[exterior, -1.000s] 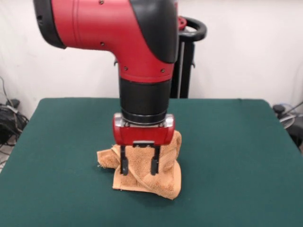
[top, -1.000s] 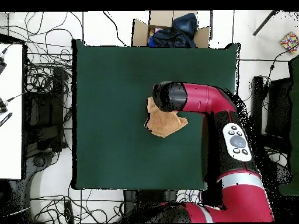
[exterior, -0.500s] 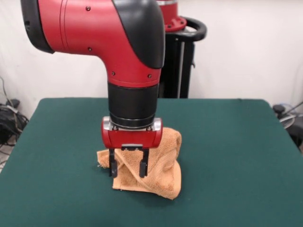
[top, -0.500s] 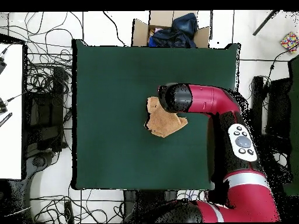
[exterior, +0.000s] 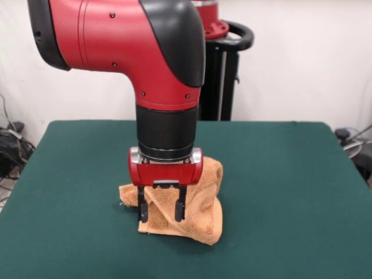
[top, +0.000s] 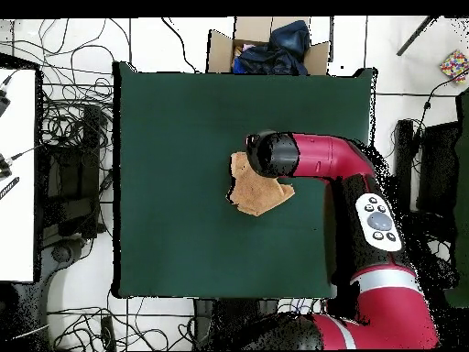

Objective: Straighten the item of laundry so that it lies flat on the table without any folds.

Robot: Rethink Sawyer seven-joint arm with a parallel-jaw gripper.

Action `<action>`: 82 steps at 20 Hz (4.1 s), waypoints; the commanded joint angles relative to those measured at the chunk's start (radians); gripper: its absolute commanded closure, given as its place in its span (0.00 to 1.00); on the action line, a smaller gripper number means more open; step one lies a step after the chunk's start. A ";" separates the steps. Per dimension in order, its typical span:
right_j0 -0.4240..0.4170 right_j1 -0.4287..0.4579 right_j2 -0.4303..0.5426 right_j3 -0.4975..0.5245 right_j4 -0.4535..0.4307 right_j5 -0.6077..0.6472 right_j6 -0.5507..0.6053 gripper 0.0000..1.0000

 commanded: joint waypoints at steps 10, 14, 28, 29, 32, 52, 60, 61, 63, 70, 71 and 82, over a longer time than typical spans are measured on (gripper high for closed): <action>-0.033 0.055 0.088 0.057 -0.064 -0.055 -0.081 0.00; -0.045 0.059 0.089 0.049 -0.076 -0.050 -0.100 0.00; -0.038 0.040 0.072 0.094 -0.121 -0.091 -0.045 0.00; -0.035 0.046 0.070 0.091 -0.126 -0.094 -0.040 0.00; -0.033 0.060 0.060 0.094 -0.145 -0.116 -0.021 0.00; -0.064 0.121 0.029 0.122 -0.196 -0.194 -0.004 0.00; -0.095 0.100 0.040 0.138 -0.201 -0.174 -0.035 0.00; -0.096 0.099 0.042 0.137 -0.201 -0.172 -0.035 0.00; -0.095 0.103 0.043 0.129 -0.203 -0.166 -0.035 0.00; -0.099 0.116 0.035 0.132 -0.233 -0.190 -0.017 0.00; -0.095 0.120 0.031 0.133 -0.237 -0.197 -0.009 0.00; -0.068 0.194 -0.001 0.112 -0.268 -0.263 0.048 0.00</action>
